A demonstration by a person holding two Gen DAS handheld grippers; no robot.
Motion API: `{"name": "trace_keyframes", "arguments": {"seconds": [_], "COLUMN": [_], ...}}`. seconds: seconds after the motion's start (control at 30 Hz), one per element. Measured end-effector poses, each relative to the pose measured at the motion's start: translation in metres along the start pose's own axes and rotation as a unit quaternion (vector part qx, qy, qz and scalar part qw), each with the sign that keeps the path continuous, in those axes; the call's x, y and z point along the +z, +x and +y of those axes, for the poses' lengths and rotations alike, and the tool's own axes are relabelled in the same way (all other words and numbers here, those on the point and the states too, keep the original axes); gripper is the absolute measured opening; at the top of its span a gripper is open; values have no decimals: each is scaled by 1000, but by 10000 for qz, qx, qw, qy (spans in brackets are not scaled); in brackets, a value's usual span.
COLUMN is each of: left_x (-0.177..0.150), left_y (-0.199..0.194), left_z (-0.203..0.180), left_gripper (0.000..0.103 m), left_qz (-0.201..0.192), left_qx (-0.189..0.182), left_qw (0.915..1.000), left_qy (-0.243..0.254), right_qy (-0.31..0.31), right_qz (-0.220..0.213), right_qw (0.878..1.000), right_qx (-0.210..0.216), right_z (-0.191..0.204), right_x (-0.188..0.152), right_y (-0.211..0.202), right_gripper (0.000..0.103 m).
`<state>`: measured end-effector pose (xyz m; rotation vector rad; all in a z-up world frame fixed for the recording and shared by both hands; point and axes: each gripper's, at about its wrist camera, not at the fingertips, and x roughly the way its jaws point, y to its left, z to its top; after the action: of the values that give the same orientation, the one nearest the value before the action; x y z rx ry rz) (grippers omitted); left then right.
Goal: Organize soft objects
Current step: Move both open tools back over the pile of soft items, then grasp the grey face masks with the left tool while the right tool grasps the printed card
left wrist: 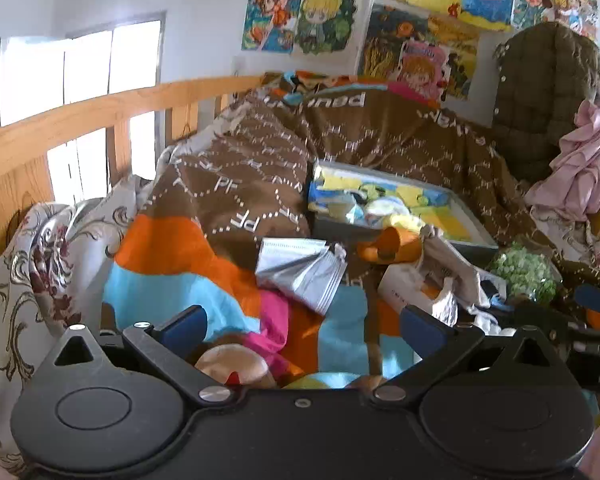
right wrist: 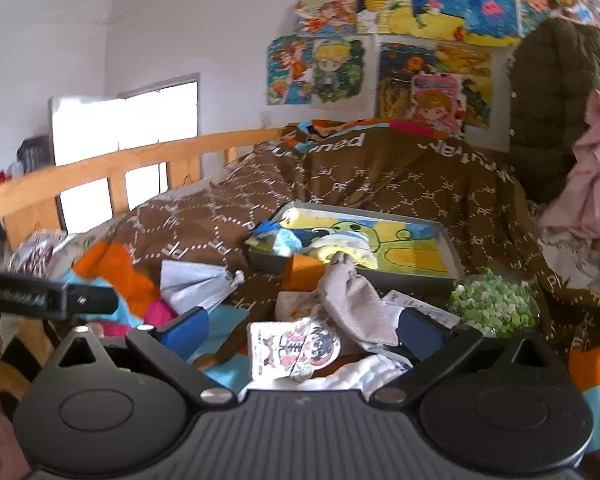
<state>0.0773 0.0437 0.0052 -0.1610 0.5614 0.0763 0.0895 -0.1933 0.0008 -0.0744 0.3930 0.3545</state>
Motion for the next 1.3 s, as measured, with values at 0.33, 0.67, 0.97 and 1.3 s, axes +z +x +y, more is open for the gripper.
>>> {"name": "trace_keyframes", "arguments": {"seconds": [0.33, 0.67, 0.97, 1.3], "left_x": [12, 21, 29, 35], "left_y": [17, 44, 75, 111], "left_z": [-5, -9, -13, -6], "left_gripper": [102, 102, 102, 102], "left_qz": [277, 512, 497, 639], "left_qx": [-36, -111, -374, -620], "left_qw": [9965, 9850, 9784, 9789], "left_qy": [782, 1646, 1972, 1842], "right_qy": [-157, -168, -567, -618], "right_qz": [364, 838, 883, 949], "right_qw": [9992, 9963, 9943, 9935], "right_qx": [58, -26, -183, -112], "right_z": [6, 6, 15, 23], "right_x": [-2, -4, -1, -4], "right_y": [14, 34, 59, 86], "right_gripper": [103, 103, 103, 103]}}
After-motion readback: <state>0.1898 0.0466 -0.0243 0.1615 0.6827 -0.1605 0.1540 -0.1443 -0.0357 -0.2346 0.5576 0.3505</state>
